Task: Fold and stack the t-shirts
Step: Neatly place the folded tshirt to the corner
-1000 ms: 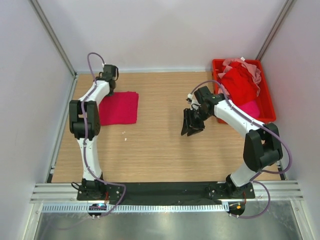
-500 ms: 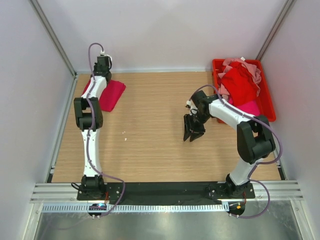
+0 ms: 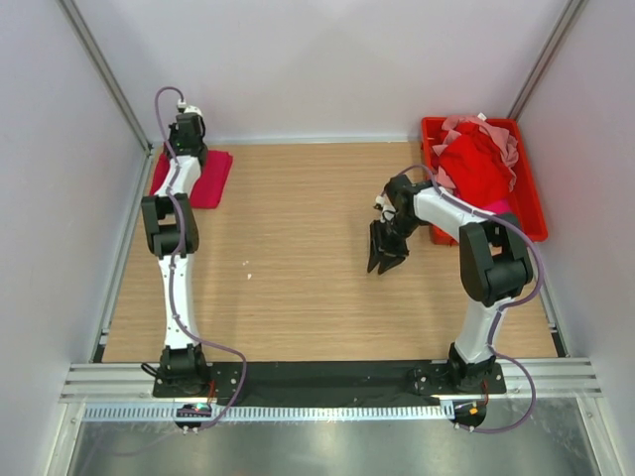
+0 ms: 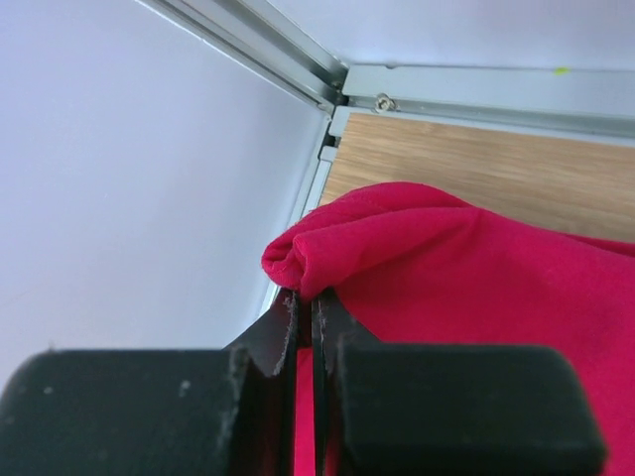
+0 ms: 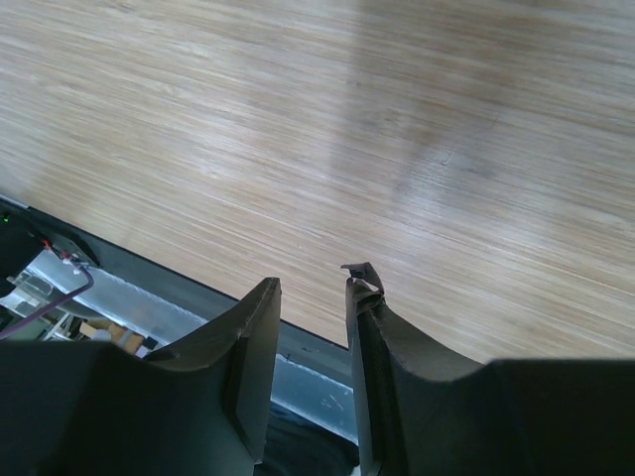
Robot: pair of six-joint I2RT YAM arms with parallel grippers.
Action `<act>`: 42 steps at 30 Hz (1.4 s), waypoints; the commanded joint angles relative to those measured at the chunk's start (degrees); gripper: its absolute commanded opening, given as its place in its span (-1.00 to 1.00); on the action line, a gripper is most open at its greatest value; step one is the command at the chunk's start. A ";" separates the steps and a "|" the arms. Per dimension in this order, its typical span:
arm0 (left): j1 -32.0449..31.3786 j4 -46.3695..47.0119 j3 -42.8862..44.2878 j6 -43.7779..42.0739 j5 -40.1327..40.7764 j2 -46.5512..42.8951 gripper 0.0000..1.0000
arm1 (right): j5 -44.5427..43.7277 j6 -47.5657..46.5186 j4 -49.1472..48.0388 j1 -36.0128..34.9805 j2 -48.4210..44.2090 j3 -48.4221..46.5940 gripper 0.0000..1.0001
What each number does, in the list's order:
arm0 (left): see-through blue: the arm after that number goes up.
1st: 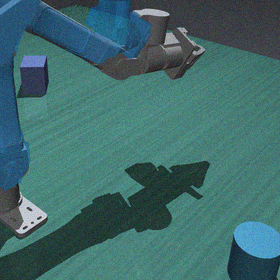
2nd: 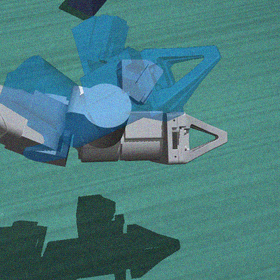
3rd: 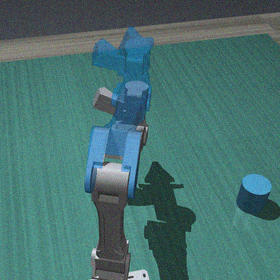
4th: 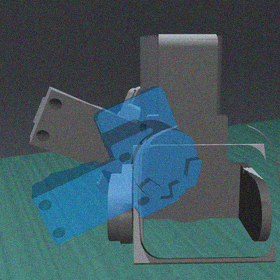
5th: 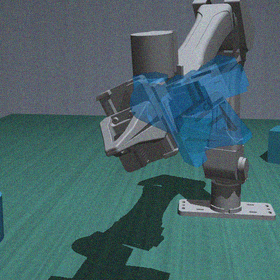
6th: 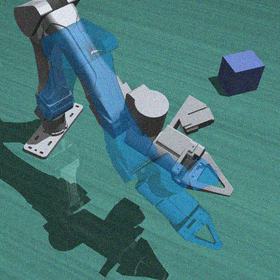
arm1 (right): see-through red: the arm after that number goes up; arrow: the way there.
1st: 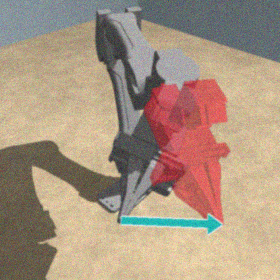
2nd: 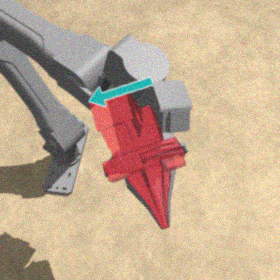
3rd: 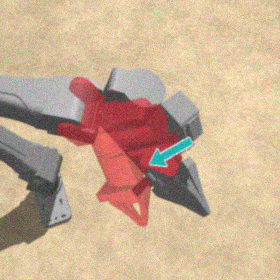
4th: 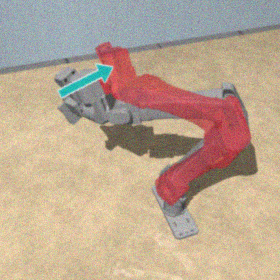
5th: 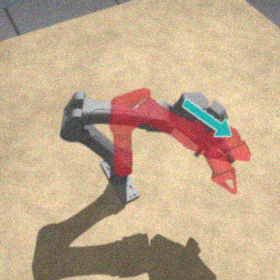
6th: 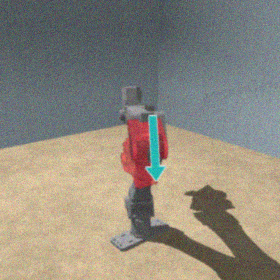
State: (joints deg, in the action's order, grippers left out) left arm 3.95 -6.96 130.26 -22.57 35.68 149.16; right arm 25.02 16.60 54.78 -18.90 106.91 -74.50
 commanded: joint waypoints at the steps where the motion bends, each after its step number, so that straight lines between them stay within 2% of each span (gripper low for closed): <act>1: 0.10 8.18 3.68 2.26 2.46 1.21 -1.00 | 1.18 -0.34 0.76 0.96 0.14 -2.58 -0.22; 7: 0.36 11.96 4.83 4.11 4.13 3.50 -0.99 | 1.79 -0.60 0.67 1.93 0.93 -2.84 -0.24; 16: 0.45 16.80 8.43 7.27 11.51 7.54 -0.99 | 2.58 -0.43 0.50 2.99 1.98 -3.02 -0.28; 20: 0.54 16.89 10.02 9.03 10.29 8.86 -1.00 | 3.20 -0.43 0.41 3.08 2.51 -3.46 -0.28; 28: 0.63 18.82 10.80 10.35 13.97 10.62 -0.99 | 3.46 -0.34 0.41 2.99 2.77 -3.64 -0.29; 34: 0.71 19.88 11.86 10.53 13.89 11.33 -1.00 | 3.81 -0.34 0.32 3.07 3.21 -4.16 -0.29; 35: 0.54 19.88 11.86 10.53 14.15 11.33 -0.89 | 3.90 -0.34 0.32 2.99 3.21 -4.16 -0.30; 37: 0.63 20.14 11.60 10.44 15.20 11.24 -0.56 | 3.99 -0.34 0.32 2.99 3.39 -4.07 -0.30; 38: 0.71 20.93 11.25 10.18 16.51 11.06 -0.11 | 4.16 -0.17 0.24 3.07 3.48 -3.81 -0.29; 41: 0.63 21.73 11.16 9.56 18.01 10.19 0.52 | 4.43 -0.16 0.32 3.08 3.39 -4.16 -0.30; 42: 0.45 21.99 10.90 9.21 19.67 9.75 0.61 | 4.60 -0.16 0.32 2.99 3.13 -4.25 -0.30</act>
State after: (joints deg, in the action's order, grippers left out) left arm 4.19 9.67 138.98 -14.13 50.19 160.48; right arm 28.36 16.62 54.89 -16.01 110.48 -76.71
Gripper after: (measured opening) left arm 0.759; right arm 0.354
